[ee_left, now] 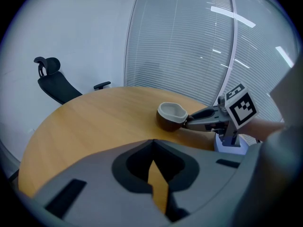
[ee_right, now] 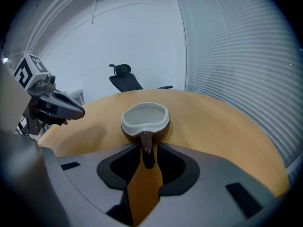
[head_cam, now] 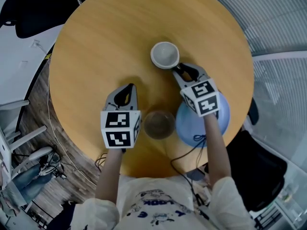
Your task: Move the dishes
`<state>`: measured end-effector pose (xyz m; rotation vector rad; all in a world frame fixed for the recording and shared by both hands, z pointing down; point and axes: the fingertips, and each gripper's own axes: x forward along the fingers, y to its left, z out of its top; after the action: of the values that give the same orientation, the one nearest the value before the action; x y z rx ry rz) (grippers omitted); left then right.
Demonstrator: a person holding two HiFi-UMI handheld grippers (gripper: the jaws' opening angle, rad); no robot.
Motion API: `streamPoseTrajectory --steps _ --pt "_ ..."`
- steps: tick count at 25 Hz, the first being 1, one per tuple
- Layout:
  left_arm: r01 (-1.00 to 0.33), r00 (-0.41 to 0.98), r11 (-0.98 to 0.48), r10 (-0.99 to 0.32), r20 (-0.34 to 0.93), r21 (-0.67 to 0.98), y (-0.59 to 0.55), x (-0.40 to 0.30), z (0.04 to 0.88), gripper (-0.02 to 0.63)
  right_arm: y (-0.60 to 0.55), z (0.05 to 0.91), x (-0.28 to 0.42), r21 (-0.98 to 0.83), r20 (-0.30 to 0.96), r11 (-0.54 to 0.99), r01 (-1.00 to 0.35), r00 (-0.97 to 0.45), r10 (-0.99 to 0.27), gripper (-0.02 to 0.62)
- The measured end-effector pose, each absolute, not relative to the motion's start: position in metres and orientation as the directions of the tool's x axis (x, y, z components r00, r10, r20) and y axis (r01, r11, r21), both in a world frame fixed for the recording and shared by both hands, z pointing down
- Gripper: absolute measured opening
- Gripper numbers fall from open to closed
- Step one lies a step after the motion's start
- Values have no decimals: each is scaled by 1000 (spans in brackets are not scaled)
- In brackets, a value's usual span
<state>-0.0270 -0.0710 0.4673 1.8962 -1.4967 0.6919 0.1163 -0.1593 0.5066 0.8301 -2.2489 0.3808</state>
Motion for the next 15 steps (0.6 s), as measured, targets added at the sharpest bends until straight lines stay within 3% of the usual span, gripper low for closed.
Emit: streamPoseTrajectory --steps 9,15 --pt "-977 215 -149 -649 729 156 -63 -32 474 3 -156 507 106 40 708 817 -576 -560 -429 54" --pt "-978 210 -136 -651 730 161 -57 -36 475 3 -159 505 109 24 679 809 -588 -584 -445 44"
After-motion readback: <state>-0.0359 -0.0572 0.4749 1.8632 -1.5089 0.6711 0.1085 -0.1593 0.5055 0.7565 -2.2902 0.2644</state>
